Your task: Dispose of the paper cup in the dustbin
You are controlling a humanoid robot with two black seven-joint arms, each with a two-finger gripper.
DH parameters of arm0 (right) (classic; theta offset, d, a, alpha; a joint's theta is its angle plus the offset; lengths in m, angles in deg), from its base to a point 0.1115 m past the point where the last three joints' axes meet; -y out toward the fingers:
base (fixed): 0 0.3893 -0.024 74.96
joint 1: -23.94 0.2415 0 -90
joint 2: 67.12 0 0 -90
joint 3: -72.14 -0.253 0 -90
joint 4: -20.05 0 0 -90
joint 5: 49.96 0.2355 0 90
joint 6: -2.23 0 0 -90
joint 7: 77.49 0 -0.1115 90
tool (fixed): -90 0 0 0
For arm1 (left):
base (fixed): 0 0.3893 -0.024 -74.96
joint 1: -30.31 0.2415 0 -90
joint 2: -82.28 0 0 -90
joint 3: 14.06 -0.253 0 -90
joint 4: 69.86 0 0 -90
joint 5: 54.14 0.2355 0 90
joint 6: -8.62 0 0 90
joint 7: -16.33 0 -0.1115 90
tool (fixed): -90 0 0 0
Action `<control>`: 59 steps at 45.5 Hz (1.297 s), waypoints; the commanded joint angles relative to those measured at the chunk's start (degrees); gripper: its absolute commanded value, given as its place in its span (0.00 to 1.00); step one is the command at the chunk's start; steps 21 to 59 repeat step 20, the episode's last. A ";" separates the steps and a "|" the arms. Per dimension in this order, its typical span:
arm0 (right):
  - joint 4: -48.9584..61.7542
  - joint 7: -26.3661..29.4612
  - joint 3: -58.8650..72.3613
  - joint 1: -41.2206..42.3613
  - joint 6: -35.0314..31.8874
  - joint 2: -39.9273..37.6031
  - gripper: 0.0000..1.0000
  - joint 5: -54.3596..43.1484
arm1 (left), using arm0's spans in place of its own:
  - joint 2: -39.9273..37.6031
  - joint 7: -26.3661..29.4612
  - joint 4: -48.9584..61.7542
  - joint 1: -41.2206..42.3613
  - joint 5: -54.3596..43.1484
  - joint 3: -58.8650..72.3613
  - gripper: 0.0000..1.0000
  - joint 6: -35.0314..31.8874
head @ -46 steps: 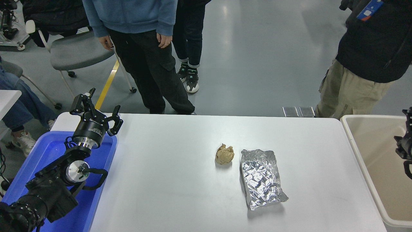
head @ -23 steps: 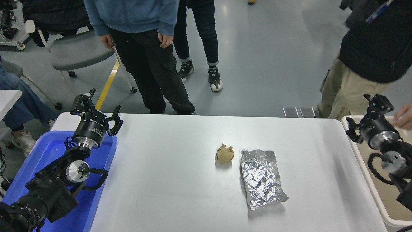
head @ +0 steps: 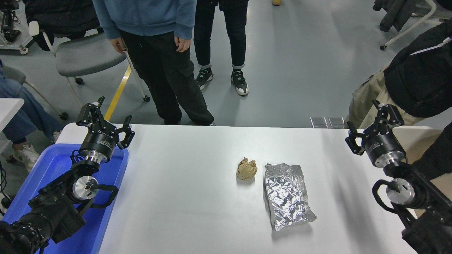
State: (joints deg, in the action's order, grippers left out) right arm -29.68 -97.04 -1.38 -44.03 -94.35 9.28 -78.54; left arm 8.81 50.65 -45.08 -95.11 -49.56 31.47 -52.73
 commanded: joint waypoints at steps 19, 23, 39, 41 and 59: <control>-1.07 -2.07 -3.47 -0.15 0.86 3.22 0.99 -2.97 | 0.00 -0.04 0.00 0.00 0.00 0.08 1.00 0.00; -1.07 -2.15 -3.47 -0.15 0.86 3.22 0.99 -2.97 | 0.00 0.04 0.00 0.00 0.00 0.00 1.00 0.00; -1.07 -2.15 -3.47 -0.15 0.86 3.22 0.99 -2.97 | 0.00 0.04 0.00 0.00 0.00 0.00 1.00 0.00; -1.07 -2.15 -3.47 -0.15 0.86 3.22 0.99 -2.97 | 0.00 0.04 0.00 0.00 0.00 0.00 1.00 0.00; -1.07 -2.15 -3.47 -0.15 0.86 3.22 0.99 -2.97 | 0.00 0.04 0.00 0.00 0.00 0.00 1.00 0.00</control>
